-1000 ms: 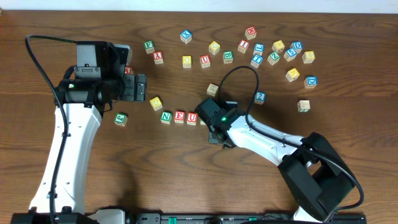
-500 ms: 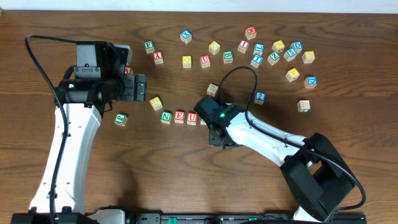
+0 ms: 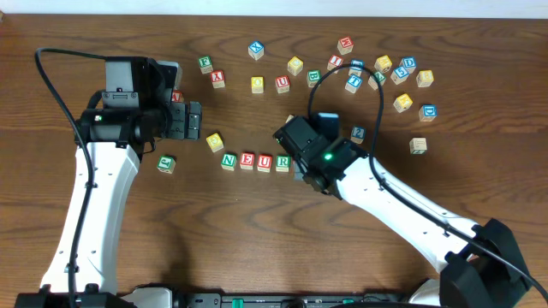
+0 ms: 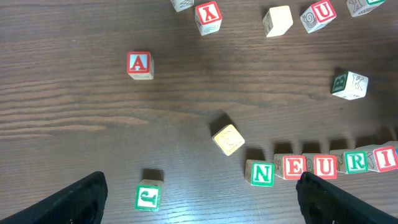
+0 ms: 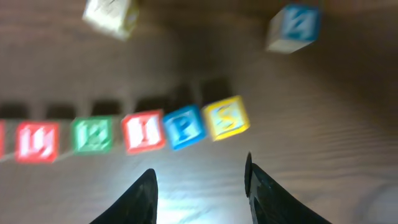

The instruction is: Spell out NEURIPS

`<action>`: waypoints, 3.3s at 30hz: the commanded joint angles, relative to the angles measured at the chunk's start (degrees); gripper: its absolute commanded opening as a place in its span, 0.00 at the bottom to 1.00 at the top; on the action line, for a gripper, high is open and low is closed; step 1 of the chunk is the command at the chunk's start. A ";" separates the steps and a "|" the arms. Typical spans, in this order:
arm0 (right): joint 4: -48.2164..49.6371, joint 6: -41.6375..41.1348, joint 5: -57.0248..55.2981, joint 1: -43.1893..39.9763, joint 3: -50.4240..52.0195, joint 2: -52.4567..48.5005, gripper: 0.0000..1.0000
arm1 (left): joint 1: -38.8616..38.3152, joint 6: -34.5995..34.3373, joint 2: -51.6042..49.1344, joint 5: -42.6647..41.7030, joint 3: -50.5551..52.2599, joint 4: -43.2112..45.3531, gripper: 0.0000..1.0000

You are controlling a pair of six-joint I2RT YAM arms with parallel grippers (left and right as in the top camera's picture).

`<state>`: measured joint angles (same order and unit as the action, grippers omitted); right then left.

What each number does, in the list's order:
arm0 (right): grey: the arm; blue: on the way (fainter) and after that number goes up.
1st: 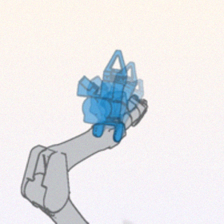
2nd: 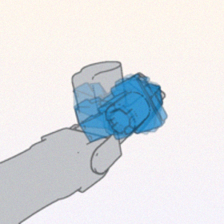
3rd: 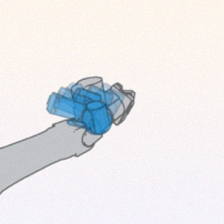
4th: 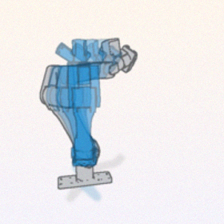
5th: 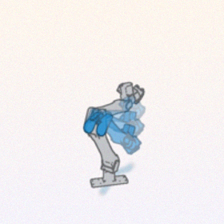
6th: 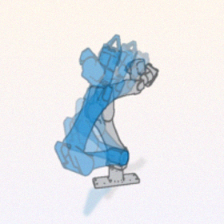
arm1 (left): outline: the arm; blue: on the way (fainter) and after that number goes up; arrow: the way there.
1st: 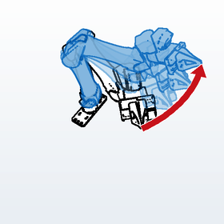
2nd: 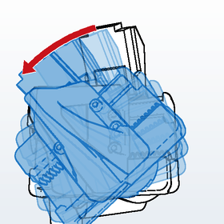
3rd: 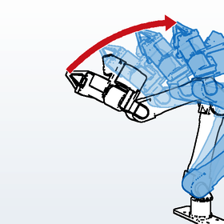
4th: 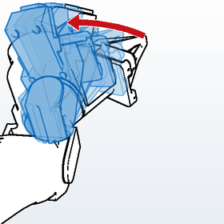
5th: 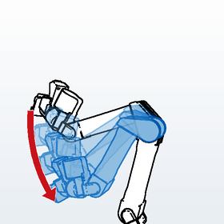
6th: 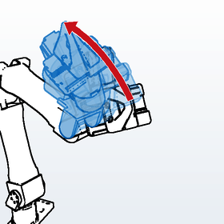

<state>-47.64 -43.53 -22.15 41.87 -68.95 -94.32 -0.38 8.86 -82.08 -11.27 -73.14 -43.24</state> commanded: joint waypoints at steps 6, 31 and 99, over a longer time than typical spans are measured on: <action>-3.32 0.94 -10.95 -6.01 -0.79 0.28 0.36 | 0.20 0.13 0.11 -0.07 -1.18 0.00 0.96; 1.66 0.96 -1.62 -12.68 3.28 -6.67 0.01 | 0.22 0.13 0.11 -0.04 -1.18 0.00 0.96; 9.01 3.23 6.82 -10.64 3.28 -12.83 0.01 | 0.20 0.13 0.11 -0.04 -1.18 0.00 0.96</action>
<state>-38.89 -41.15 -14.92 31.05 -65.82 -106.89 -0.38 8.86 -82.08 -11.27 -73.14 -43.24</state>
